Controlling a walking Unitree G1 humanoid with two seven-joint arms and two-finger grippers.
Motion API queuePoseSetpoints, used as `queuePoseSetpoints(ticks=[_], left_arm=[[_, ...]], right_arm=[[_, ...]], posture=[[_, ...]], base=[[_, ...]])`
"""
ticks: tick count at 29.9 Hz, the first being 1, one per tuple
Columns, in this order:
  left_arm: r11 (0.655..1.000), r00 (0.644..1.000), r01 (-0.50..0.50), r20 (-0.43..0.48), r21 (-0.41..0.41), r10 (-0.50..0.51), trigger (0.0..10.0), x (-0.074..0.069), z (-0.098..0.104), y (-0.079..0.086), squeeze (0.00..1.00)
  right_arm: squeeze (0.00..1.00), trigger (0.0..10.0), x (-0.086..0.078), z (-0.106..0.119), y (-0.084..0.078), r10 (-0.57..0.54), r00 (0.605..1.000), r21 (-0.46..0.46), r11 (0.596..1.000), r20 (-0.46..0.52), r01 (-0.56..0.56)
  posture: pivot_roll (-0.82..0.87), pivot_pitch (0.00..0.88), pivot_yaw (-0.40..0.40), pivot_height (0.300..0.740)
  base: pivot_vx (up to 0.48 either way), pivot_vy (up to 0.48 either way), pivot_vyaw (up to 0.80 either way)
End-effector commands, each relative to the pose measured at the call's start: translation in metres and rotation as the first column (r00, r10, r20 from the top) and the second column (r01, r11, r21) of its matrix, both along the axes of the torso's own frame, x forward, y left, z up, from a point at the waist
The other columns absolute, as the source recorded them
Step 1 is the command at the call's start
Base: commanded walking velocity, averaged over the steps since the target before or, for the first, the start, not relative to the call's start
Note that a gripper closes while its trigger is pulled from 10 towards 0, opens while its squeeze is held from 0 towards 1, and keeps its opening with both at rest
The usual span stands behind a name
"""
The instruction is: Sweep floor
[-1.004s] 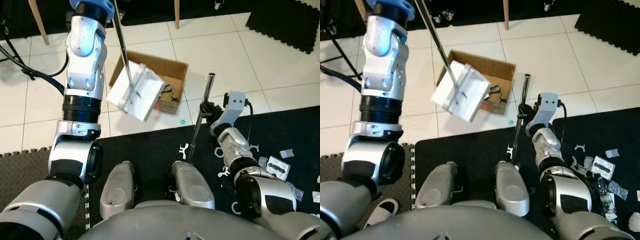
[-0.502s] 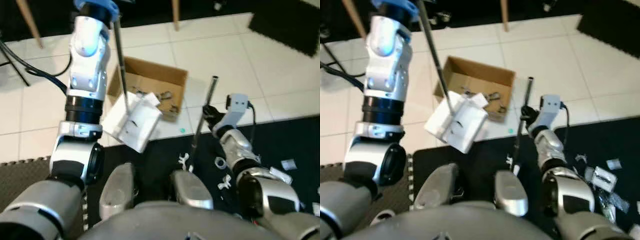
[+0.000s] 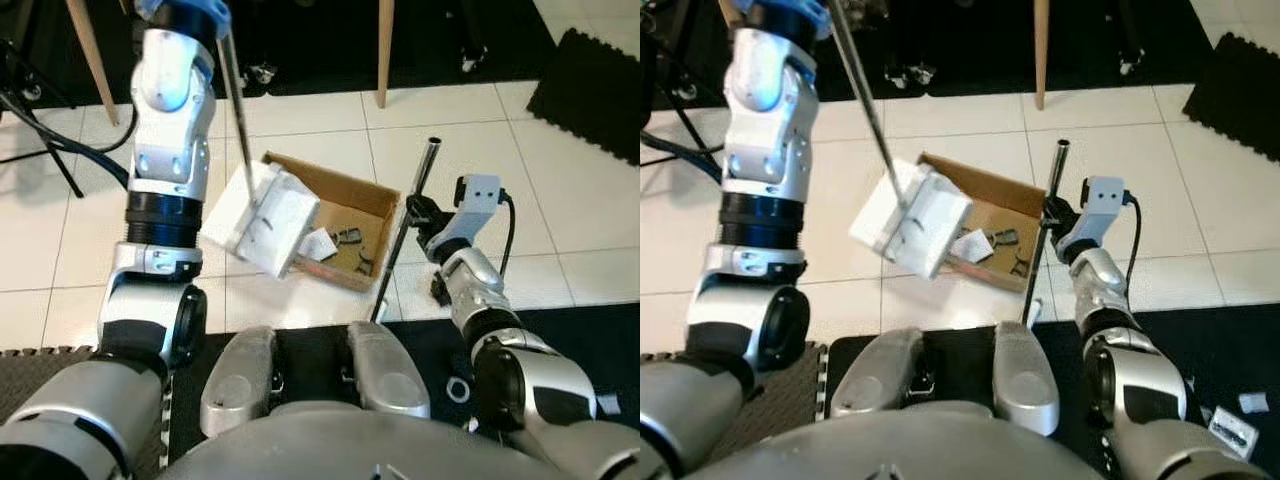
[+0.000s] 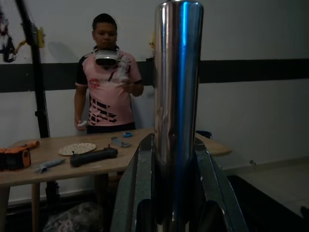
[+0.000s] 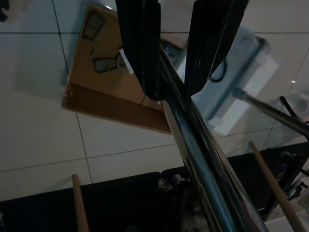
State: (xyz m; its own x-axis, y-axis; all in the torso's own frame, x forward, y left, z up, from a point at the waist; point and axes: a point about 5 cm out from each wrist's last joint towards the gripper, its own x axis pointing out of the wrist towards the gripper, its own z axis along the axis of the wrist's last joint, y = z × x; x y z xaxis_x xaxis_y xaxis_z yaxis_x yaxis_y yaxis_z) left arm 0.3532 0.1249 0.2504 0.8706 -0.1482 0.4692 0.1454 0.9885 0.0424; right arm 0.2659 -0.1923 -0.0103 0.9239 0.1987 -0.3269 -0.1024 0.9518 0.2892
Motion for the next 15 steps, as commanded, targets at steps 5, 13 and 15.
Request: queuePoseSetpoints(ticks=[5, 13, 15], left_arm=[[1.000, 1.000, -0.019, 0.018, 0.014, 0.019, 10.0, -0.0007, 0.0056, 0.0032, 0.00], [1.000, 1.000, -0.020, 0.011, 0.018, 0.019, 10.0, -0.0007, 0.0032, 0.0039, 0.00], [1.000, 1.000, -0.019, 0.008, 0.018, 0.019, 10.0, -0.0006, 0.0021, 0.0040, 0.00]], right_arm=[[0.00, 10.0, -0.0065, -0.0080, 0.0054, 0.007, 0.999, 0.019, 1.000, -0.044, -0.006], [0.00, 10.0, -0.0017, -0.0030, 0.0061, 0.014, 1.000, 0.011, 1.000, -0.014, -0.014], [0.00, 10.0, -0.0001, -0.0014, 0.0060, 0.016, 1.000, 0.006, 1.000, -0.007, -0.016]], posture=[[-0.04, 0.020, 0.010, 0.740], [-0.04, 0.021, 0.012, 0.740], [-0.04, 0.021, 0.012, 0.740]], base=[[0.000, 0.000, 0.00], [0.000, 0.000, 0.00], [0.000, 0.000, 0.00]])
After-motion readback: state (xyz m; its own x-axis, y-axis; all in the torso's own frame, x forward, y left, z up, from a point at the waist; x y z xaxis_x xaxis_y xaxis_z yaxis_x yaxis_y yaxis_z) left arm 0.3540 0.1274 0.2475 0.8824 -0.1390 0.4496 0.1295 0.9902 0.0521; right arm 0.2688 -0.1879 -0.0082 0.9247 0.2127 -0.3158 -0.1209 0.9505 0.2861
